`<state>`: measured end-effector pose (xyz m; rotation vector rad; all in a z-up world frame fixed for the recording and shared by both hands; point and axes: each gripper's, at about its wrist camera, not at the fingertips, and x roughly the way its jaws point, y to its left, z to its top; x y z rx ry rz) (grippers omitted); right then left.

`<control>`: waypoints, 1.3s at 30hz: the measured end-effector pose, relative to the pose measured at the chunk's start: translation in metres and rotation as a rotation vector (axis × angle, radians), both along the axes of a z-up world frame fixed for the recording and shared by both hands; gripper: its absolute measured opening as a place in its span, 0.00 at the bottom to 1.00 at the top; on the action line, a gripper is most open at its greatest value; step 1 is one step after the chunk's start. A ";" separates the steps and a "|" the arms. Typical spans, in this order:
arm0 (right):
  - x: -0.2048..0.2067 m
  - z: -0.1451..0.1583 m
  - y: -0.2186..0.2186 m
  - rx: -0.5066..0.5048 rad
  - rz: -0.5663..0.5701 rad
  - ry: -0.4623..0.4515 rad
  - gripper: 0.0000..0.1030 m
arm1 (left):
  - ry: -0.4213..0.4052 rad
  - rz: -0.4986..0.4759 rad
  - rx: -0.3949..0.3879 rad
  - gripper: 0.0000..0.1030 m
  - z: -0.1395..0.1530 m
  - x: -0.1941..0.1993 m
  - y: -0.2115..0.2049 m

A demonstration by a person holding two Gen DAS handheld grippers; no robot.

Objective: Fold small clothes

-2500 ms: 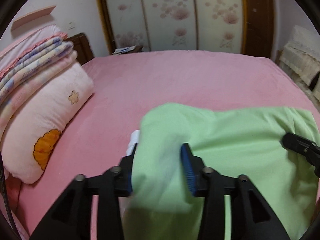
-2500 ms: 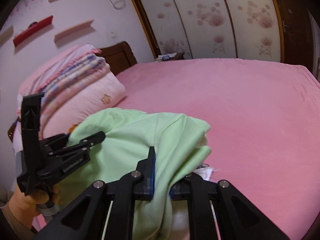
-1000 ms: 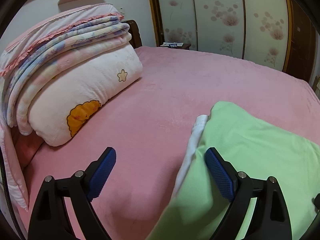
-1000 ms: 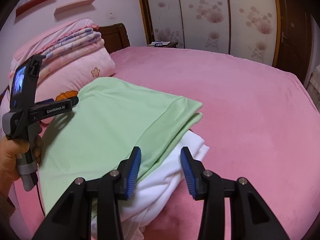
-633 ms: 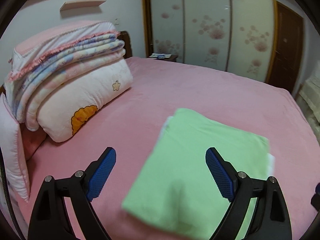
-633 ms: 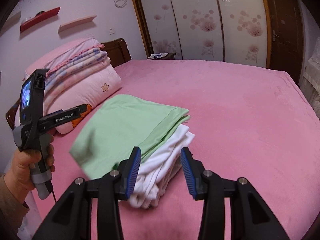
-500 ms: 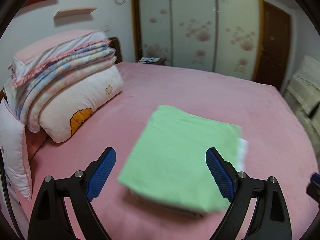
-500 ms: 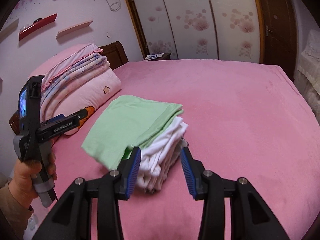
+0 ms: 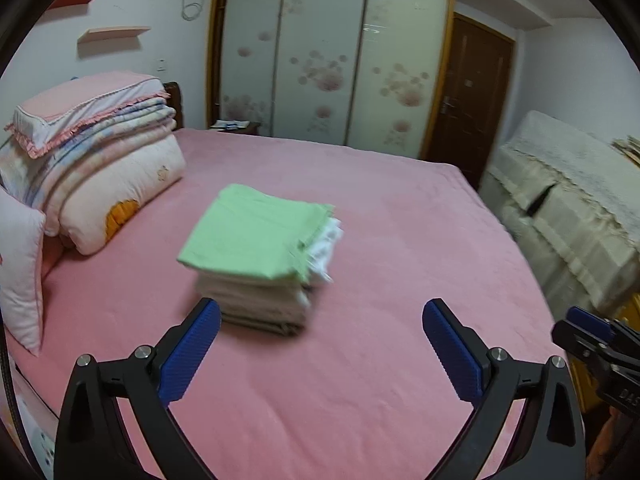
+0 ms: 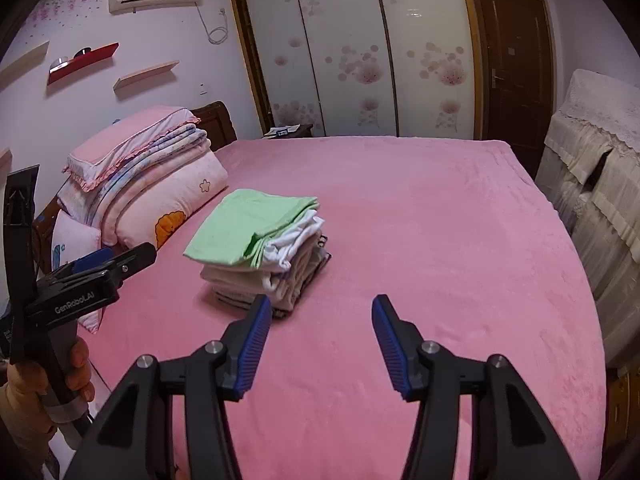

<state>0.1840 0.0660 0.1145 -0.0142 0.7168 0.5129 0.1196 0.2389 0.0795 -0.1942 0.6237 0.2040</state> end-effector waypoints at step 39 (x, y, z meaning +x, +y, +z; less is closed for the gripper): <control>-0.175 -0.066 -0.087 0.015 -0.208 0.019 0.71 | 0.124 -0.062 -0.003 0.99 -0.077 -0.148 -0.125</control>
